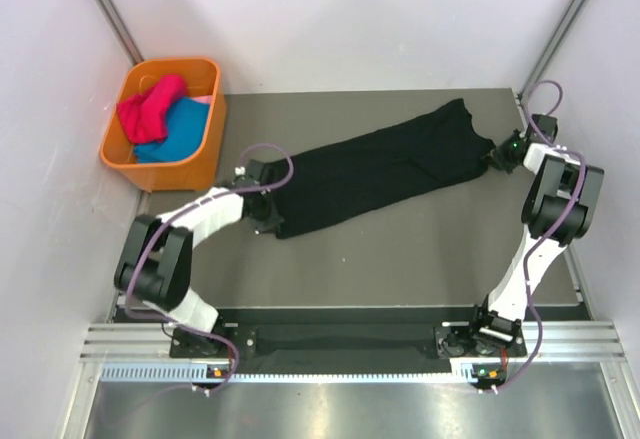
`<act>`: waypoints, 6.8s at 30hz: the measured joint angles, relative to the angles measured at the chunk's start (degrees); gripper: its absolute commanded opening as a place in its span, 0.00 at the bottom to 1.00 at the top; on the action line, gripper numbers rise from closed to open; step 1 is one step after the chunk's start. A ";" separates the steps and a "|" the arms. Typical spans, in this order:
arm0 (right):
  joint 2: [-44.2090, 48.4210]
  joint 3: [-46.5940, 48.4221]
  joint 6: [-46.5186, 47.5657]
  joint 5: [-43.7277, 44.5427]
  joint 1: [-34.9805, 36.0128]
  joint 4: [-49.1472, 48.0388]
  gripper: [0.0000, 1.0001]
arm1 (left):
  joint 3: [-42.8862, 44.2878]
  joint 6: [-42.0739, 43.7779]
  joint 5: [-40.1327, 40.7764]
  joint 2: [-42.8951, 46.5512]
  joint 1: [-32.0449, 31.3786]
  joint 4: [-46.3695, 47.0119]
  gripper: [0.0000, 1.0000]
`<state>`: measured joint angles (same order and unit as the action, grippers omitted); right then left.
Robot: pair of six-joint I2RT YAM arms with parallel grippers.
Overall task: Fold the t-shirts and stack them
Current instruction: Fold the tshirt
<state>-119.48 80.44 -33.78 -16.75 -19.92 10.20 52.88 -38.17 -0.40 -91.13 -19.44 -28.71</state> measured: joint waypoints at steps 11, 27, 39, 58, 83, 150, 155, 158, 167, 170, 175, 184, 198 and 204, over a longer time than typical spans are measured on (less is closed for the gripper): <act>-10.84 12.70 -6.14 0.59 5.05 -6.43 0.03 | -13.64 -20.33 6.80 16.09 -24.17 -0.02 0.00; -19.93 25.11 -7.58 -1.70 7.02 -8.87 0.14 | 4.07 -13.38 0.81 1.40 -42.10 -3.08 0.60; -19.98 25.09 -6.34 -5.42 6.95 -9.97 0.40 | 22.56 10.23 -8.41 -1.81 -10.69 -11.72 0.77; -21.79 30.32 -5.33 -9.94 6.14 -3.32 0.42 | 7.72 17.25 -10.80 -8.85 2.54 -19.17 0.50; -28.20 35.36 -11.54 -8.26 10.99 -12.13 0.06 | -19.34 -10.05 -8.98 21.07 -10.40 -10.32 0.00; 56.26 -62.12 -23.91 -9.86 55.17 -1.05 0.48 | -1.14 14.47 -5.27 -0.63 -6.40 -9.92 0.00; 53.33 -62.03 -30.21 -7.23 59.45 -5.49 0.48 | -1.25 14.58 -5.66 -0.57 -6.38 -9.86 0.00; 52.11 -62.03 -33.83 -5.42 61.79 -6.67 0.51 | -1.81 14.53 -5.95 -0.02 -6.29 -9.31 0.00; 50.71 -62.47 -43.01 -1.18 66.60 -10.47 0.46 | -4.07 14.08 -6.80 2.10 -6.03 -6.93 0.00; 49.64 -62.36 -44.52 -0.33 67.52 -11.32 0.39 | -4.59 13.57 -7.56 2.49 -6.03 -6.27 0.00; 48.50 -62.34 -45.68 1.03 67.87 -11.47 0.19 | -6.21 10.95 -10.88 3.37 -6.03 -4.22 0.00; 55.19 -63.25 -44.19 5.75 67.95 -3.93 0.00 | -12.55 4.50 -17.99 7.32 -6.95 1.31 0.00; 77.20 -65.51 -38.97 9.11 68.11 19.74 0.07 | -18.84 -10.73 -21.66 18.47 -28.02 4.26 0.00; 74.71 -64.54 -34.03 9.64 68.04 24.09 0.37 | -20.00 -11.69 -21.88 22.86 -28.72 1.40 0.49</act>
<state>-44.77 15.90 -67.81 -7.11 48.12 34.28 32.88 -49.87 -22.28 -68.27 -48.16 -27.31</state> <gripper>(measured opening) 0.260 0.345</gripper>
